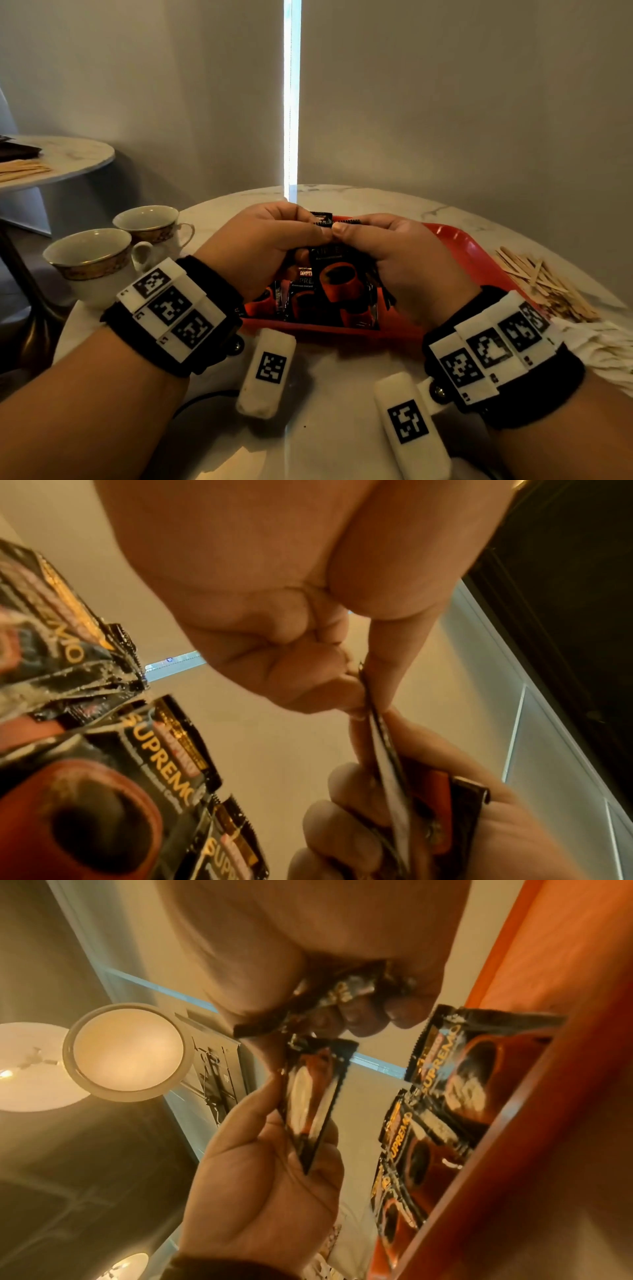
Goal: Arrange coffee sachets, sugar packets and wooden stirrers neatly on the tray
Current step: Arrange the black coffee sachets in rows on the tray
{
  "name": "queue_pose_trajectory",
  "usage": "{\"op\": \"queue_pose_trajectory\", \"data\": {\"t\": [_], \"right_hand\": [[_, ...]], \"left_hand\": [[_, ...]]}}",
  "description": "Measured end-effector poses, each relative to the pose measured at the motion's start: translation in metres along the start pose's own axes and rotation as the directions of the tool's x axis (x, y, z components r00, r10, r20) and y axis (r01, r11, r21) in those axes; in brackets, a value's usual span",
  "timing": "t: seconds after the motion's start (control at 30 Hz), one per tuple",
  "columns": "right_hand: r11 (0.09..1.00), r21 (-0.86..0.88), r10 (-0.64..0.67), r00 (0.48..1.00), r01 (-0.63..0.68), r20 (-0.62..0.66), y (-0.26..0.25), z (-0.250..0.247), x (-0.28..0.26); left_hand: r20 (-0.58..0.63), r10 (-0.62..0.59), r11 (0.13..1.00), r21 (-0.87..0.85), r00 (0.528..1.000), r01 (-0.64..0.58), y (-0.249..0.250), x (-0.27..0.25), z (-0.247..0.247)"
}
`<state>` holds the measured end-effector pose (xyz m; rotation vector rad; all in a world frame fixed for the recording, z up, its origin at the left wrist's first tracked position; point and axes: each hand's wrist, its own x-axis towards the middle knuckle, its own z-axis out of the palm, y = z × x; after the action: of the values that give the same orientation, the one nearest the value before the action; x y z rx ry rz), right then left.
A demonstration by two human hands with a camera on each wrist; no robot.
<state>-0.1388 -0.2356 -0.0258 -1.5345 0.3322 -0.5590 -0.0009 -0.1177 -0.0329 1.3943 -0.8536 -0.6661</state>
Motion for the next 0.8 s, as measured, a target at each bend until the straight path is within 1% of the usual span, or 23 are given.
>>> {"op": "queue_pose_trajectory", "data": {"t": [0.13,0.27,0.4,0.6,0.8], "right_hand": [[0.999,0.030,0.032,0.998,-0.031,-0.046,-0.003,0.002,-0.001],[0.992,0.106,0.066,0.997,-0.062,-0.033,-0.002,0.001,0.000],[0.980,0.179,0.086,0.996,-0.085,0.001,0.000,0.004,0.002],[0.976,0.192,0.104,0.994,-0.105,0.018,0.002,0.002,0.003],[0.988,0.139,0.077,0.996,-0.071,-0.041,0.006,0.000,0.006]], "left_hand": [[0.004,0.002,1.000,0.010,1.000,-0.002,0.000,0.000,0.000],[-0.010,-0.001,1.000,-0.019,1.000,0.000,0.003,-0.002,0.001],[-0.040,0.018,1.000,-0.002,0.999,-0.018,0.009,-0.006,0.000],[-0.039,0.008,0.999,0.032,0.999,-0.007,0.014,-0.008,-0.009],[-0.048,-0.016,0.996,0.083,0.999,0.020,0.012,-0.005,-0.015]]}}
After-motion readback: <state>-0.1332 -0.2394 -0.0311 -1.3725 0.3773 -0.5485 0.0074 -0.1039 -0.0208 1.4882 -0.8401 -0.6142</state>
